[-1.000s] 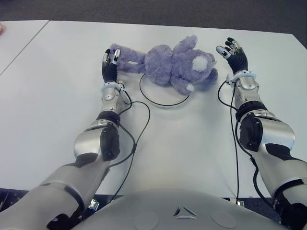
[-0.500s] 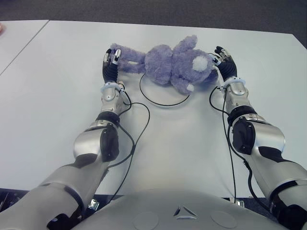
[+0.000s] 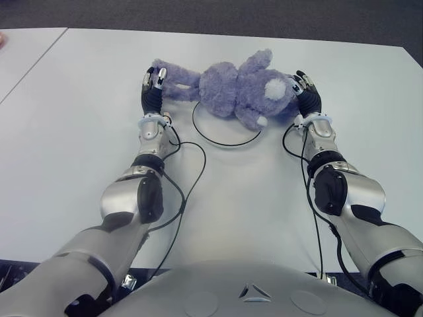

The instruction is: Put the doll into the plate.

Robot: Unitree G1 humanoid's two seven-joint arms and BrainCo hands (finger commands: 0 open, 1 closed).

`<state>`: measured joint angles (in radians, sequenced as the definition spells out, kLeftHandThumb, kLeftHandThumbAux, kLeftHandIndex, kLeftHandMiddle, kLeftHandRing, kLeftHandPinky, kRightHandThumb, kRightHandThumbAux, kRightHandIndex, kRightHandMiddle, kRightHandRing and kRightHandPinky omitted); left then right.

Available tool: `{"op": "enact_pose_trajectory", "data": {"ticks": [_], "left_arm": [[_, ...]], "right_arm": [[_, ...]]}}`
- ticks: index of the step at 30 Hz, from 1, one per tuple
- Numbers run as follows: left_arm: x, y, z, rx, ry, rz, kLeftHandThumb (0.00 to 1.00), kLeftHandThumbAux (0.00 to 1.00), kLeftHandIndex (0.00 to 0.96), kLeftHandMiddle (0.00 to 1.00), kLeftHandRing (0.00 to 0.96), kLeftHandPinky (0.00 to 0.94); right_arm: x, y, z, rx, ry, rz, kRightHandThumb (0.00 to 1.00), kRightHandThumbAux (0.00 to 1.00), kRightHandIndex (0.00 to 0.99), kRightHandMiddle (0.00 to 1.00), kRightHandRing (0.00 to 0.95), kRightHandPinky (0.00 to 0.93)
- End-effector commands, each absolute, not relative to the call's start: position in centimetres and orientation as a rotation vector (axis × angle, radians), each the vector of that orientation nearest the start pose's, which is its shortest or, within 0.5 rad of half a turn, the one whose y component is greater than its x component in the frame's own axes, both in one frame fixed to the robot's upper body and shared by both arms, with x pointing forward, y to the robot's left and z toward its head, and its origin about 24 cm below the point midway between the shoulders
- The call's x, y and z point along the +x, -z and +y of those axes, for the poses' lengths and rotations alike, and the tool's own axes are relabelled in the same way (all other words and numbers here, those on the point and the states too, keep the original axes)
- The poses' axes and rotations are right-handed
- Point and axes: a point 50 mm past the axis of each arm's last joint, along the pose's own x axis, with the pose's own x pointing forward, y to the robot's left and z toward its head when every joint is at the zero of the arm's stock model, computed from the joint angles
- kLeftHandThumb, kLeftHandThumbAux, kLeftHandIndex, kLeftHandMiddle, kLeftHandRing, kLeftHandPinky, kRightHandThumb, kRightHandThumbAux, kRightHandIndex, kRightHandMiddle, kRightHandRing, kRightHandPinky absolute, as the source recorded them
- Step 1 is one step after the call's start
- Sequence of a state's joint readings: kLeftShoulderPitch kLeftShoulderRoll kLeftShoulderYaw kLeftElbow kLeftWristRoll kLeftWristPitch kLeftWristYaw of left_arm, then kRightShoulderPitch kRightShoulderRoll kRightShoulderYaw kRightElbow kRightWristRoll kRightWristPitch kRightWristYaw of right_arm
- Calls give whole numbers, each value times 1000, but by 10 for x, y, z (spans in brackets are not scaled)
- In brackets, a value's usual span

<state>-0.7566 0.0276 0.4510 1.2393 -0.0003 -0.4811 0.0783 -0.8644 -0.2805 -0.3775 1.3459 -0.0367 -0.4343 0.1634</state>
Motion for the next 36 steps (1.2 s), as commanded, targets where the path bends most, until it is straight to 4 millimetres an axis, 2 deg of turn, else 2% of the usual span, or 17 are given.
{"op": "enact_pose_trajectory", "data": {"ticks": [1, 8, 22, 36], "left_arm": [[287, 67, 167, -225, -294, 466, 0, 433, 0, 72, 71, 41], [286, 68, 166, -225, -295, 479, 0, 434, 0, 73, 72, 48], [285, 70, 169, -177, -282, 515, 0, 514, 0, 68, 68, 69], [286, 69, 169, -50, -232, 506, 0, 590, 18, 68, 77, 96]], "right_arm": [[364, -43, -218, 61, 55, 108, 0, 597, 75, 75, 60, 61], [358, -30, -213, 100, 60, 132, 0, 614, 80, 83, 66, 65], [351, -17, -207, 134, 118, 172, 0, 642, 99, 102, 86, 87], [342, 2, -198, 146, 216, 262, 0, 687, 128, 136, 131, 162]]}}
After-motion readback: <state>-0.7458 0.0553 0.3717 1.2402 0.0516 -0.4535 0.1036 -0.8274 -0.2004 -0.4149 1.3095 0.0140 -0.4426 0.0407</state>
